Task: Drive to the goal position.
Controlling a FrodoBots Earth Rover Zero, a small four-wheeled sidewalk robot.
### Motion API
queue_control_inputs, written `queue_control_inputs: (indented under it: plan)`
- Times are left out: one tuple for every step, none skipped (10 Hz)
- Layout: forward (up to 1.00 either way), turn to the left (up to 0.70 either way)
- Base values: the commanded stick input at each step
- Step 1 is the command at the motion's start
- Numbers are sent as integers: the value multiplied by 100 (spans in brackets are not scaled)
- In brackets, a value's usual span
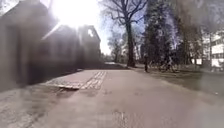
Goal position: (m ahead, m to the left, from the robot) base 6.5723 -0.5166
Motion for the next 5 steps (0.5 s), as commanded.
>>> queue_control_inputs:
  plan:
    - [100, 0]
    - [100, 0]
    - [100, 0]
    - [100, 0]
    - [100, 0]
